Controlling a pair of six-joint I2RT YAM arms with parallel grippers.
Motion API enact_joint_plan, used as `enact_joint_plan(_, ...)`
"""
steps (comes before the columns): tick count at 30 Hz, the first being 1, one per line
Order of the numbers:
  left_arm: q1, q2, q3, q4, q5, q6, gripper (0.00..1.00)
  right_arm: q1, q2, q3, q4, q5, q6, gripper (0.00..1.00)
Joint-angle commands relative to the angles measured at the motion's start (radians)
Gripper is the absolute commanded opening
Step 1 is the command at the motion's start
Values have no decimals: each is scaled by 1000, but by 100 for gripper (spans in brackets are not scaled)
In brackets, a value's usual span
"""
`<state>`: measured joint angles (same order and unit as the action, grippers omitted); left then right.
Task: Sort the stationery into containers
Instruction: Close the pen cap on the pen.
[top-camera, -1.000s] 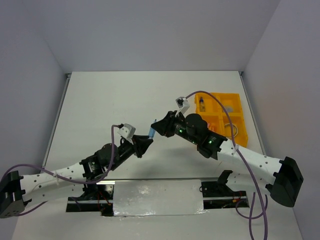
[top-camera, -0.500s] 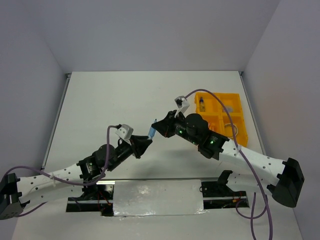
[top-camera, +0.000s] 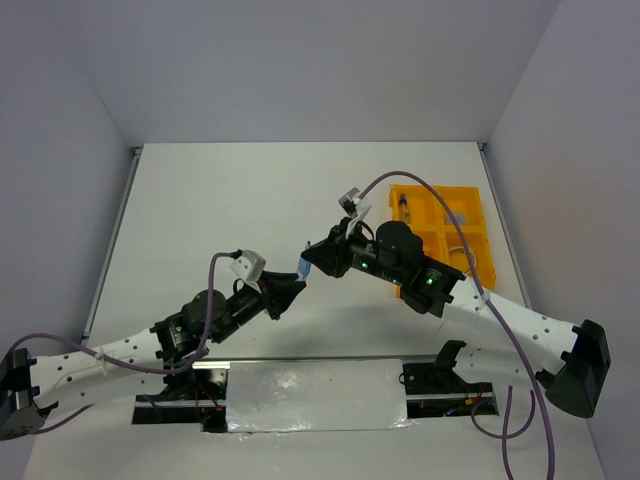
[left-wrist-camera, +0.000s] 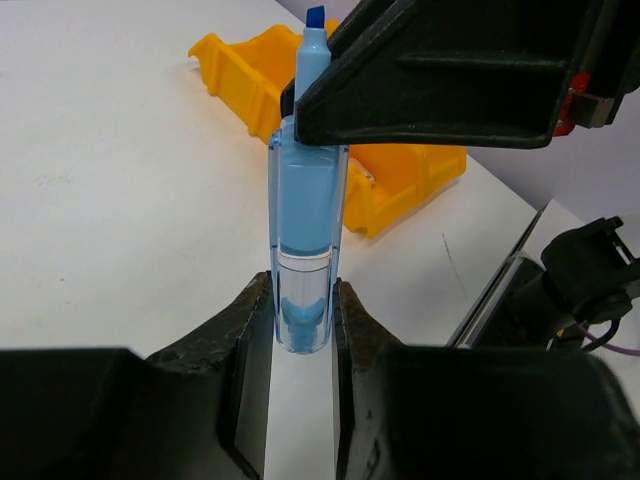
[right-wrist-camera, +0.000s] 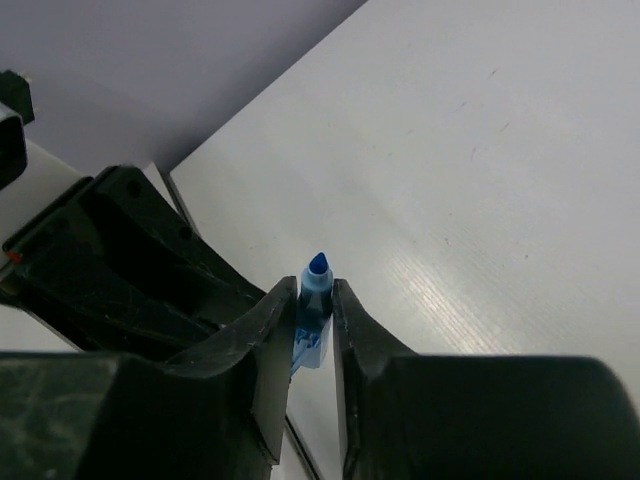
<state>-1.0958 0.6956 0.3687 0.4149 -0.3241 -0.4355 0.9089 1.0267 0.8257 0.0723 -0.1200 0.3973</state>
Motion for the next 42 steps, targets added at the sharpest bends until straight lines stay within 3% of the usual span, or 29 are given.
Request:
enact_joint_plan(1,1,-1,55,-73,-1,34,0,4,-16,72,9,-151,-117,29)
enact_joint_plan(4,1,-7,70,-94,-20,38,0,4,-54,49,26,-182,-115,53)
enact_joint_plan(7,1,-11,75,-103,-38,31,0,4,-77,13,64,-205,-92,63)
enact_joint_plan(11,1,-8,85,-116,-53,18,0,2,-126,-29,96,-204,-68,71)
enact_joint_plan(14,1,-18,90,-122,-50,18,0,1,-171,-53,78,-103,-25,79)
enact_joint_plan(16,1,-28,95,-126,-52,20,0,-2,-191,-60,23,66,76,81)
enact_joint_plan(19,1,-47,93,-130,-69,18,0,-11,-194,-89,-118,243,335,81)
enact_joint_plan(22,1,-64,85,-122,-82,15,0,-11,-237,-236,36,178,483,81)
enact_joint_plan(23,1,-67,85,-119,-78,14,0,-11,-244,-266,149,155,482,81)
enact_joint_plan(26,1,-68,93,-116,-58,14,0,-10,-238,-289,159,152,457,81)
enact_joint_plan(29,1,-44,111,-125,-38,26,0,-5,-197,-301,293,21,364,77)
enact_joint_plan(36,1,10,131,-120,0,5,0,18,-159,-229,241,82,204,71)
enact_joint_plan(37,1,8,130,-117,2,-3,0,18,-159,-235,247,86,180,69)
enact_joint_plan(38,1,5,130,-113,5,-14,0,19,-162,-247,260,86,173,61)
enact_joint_plan(42,1,-5,121,-73,46,-60,0,18,-185,-345,346,94,190,53)
